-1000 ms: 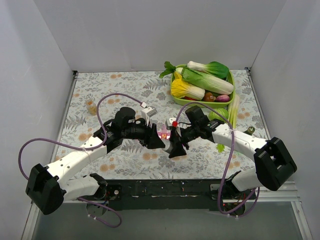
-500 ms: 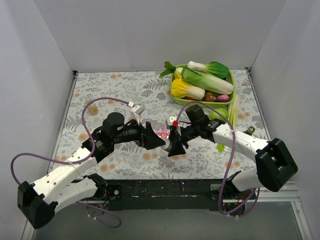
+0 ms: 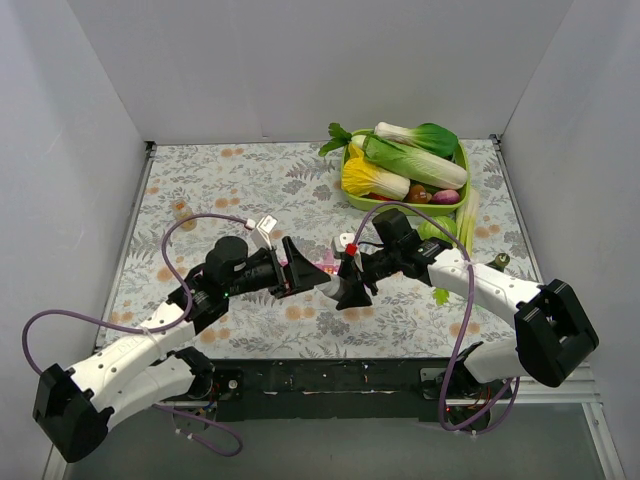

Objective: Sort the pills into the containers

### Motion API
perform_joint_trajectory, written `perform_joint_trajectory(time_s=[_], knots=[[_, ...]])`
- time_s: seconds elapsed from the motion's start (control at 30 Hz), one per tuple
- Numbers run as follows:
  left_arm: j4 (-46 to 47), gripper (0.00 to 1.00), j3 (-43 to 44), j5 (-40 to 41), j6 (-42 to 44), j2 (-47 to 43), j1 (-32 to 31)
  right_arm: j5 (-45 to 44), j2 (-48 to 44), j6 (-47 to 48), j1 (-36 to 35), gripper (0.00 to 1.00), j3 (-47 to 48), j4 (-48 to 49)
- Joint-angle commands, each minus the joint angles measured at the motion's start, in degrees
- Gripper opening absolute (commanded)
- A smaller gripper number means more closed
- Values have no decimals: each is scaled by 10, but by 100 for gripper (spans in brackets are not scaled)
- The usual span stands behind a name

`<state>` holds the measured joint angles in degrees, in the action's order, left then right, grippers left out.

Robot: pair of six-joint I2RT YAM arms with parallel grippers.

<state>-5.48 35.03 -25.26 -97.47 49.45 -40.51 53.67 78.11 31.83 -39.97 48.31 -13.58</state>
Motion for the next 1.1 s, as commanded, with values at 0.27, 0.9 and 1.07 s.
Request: perform_joint_trajectory(time_s=[0.27, 0.9, 1.07], knots=[[17, 70, 21, 28, -22, 70, -4, 3, -14, 8, 2, 1, 23, 8], [-113, 67, 87, 78, 43, 85, -9, -24, -3, -5, 2, 1, 27, 14], [-128, 64, 114, 92, 45, 105, -21, -23, -1, -5, 2, 1, 26, 14]])
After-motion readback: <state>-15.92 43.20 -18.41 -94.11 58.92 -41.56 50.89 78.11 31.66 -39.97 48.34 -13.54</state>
